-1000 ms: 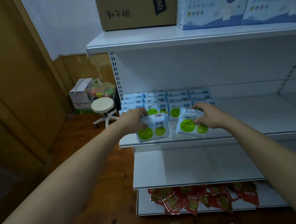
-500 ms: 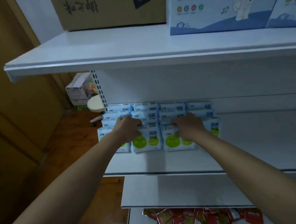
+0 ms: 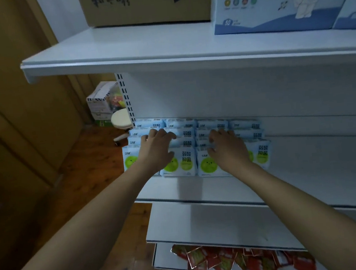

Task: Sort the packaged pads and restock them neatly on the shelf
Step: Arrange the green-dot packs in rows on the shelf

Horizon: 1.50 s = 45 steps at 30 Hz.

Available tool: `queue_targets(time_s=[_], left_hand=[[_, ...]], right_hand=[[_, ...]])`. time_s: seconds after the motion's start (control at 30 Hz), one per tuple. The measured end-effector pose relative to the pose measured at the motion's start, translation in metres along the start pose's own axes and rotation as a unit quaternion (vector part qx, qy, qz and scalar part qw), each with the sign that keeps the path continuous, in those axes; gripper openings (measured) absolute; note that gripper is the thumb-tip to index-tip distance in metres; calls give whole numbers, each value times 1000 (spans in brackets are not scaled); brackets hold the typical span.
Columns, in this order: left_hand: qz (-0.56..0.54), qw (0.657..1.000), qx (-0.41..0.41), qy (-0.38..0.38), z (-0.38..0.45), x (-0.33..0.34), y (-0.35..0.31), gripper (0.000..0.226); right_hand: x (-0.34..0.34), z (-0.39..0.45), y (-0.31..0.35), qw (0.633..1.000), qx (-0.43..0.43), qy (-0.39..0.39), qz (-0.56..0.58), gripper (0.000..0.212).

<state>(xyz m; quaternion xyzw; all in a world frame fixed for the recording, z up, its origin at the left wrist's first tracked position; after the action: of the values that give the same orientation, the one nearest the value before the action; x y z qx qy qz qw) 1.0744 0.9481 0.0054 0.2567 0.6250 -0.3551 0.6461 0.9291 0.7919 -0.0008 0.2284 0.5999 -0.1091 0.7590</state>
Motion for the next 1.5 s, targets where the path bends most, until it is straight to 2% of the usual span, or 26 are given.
queue_targets(time_s=[0.13,0.3,0.4,0.53,0.63,0.77,0.9,1.17,1.33,1.5], left_hand=[[-31,999,-21,-38,-40,-22,0,43],[-93,991,-72,-61,-117,-41,29,32],[-140,981,-122,-59,-174,-37,47,28],[-154,972,-172,-50,-247,-21,68,27],[-166,962,-209,-53,-288,-10,84,29],[-170,949,-260,-45,-332,7,102,32],[-190,931,-313,1,-380,48,118,32],[-259,856,-433,111,-485,168,119,31],[-342,777,-514,122,-524,278,89,24],[-385,693,-576,198,-571,443,55,27]], right_hand=[[-23,-15,36,995,21,-1,99,19],[-29,-59,108,987,38,22,158,26],[-17,-100,152,984,30,48,168,29],[10,-159,202,981,12,109,162,27],[28,-186,232,976,-10,154,153,33],[53,-210,262,970,-35,196,141,25],[102,-235,274,957,-55,259,116,24],[221,-316,258,903,-39,416,99,17],[315,-362,219,868,-3,486,107,5],[465,-430,144,785,61,610,85,25]])
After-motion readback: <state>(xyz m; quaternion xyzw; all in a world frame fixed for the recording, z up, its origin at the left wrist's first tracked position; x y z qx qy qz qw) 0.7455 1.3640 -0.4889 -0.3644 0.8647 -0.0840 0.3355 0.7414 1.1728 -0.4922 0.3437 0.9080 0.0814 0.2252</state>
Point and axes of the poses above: each hand's wrist, its own z-axis towards the middle knuckle, its own x-axis out of the palm, y = z × x, the point moved 1 cm from there along z, towards the middle knuckle, and after that the axes turned 1 degree about -z, right-handed, at the moved point
